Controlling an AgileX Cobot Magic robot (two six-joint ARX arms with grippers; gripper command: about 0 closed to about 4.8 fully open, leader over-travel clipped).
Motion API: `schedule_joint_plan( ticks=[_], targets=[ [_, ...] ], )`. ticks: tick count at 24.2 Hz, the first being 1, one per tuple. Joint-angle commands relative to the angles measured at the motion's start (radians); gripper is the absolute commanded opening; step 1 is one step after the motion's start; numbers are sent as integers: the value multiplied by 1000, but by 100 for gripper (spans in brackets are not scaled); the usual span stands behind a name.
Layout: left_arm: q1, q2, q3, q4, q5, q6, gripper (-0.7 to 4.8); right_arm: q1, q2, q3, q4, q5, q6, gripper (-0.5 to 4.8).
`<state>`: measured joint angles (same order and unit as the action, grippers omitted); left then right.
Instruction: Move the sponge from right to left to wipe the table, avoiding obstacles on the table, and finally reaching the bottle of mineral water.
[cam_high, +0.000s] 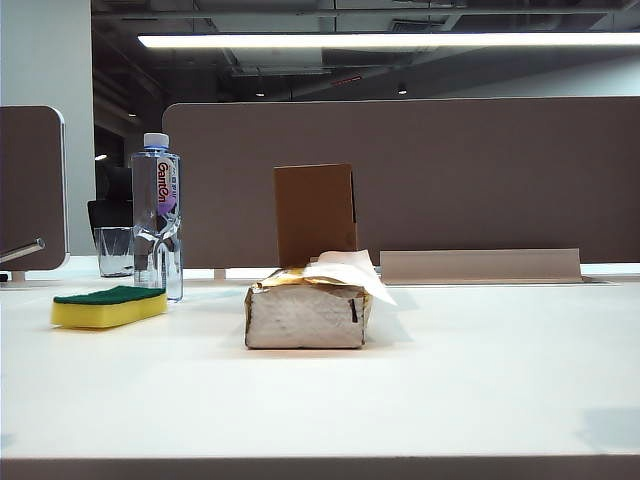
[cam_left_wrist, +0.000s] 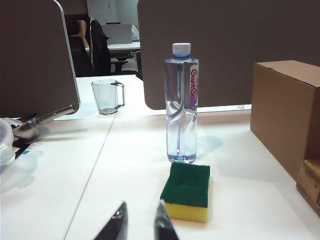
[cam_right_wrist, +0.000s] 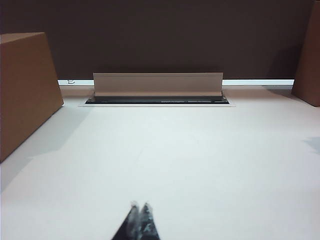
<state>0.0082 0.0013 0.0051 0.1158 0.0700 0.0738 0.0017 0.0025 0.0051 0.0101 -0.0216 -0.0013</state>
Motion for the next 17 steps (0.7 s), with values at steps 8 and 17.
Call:
schedule_joint_plan(
  ticks=[8, 17],
  targets=[
    [0, 1, 3, 10, -3, 0, -6, -1, 0, -3, 17, 3, -3, -5],
    [0, 1, 3, 9, -3, 0, -6, -1, 0, -3, 16, 3, -3, -6]
  ],
)
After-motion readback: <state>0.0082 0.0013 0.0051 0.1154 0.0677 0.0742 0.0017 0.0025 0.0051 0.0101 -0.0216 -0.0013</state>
